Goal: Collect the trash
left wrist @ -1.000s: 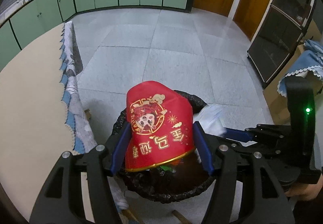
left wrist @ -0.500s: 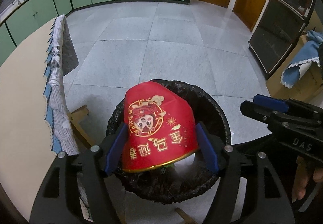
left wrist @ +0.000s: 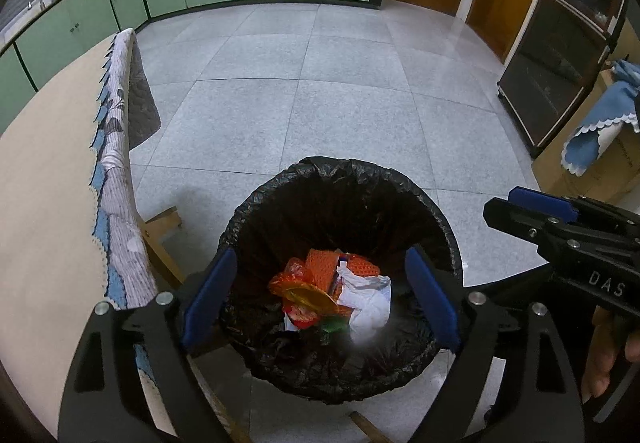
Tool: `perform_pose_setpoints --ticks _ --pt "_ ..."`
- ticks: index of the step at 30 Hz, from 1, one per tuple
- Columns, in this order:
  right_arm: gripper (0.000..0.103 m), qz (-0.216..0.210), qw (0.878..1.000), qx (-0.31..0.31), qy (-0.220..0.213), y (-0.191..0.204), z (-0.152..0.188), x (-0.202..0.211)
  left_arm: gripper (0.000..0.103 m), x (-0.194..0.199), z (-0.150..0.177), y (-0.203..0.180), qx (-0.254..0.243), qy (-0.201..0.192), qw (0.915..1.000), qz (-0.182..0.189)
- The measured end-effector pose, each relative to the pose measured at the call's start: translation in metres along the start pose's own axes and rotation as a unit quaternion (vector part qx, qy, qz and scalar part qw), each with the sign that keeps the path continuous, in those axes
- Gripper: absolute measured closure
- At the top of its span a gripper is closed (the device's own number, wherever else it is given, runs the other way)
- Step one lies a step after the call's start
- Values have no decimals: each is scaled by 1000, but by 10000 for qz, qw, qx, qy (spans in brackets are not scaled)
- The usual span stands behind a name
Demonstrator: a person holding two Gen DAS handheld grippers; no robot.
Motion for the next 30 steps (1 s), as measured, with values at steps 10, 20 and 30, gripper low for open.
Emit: perform_pose_setpoints --ticks 10,20,30 --pt "61 -6 10000 19 -52 3 -2 6 17 19 -5 11 188 -180 9997 0" --pt "50 -42 9989 272 -370 33 -2 58 13 112 2 31 637 -921 9933 -270" --pt "24 -155 9869 975 -1273 104 -7 162 6 254 25 45 1093 -1729 9741 -965"
Point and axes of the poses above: each gripper's, at about its wrist camera, not at the fingertips, and x roughly against the way its jaws point, y to its left, z to its underside, the point moved 3 cm from there along -x, roughly the way its jaws point, and after that the axes turned 2 degrees about -z, right-handed, at the moved point
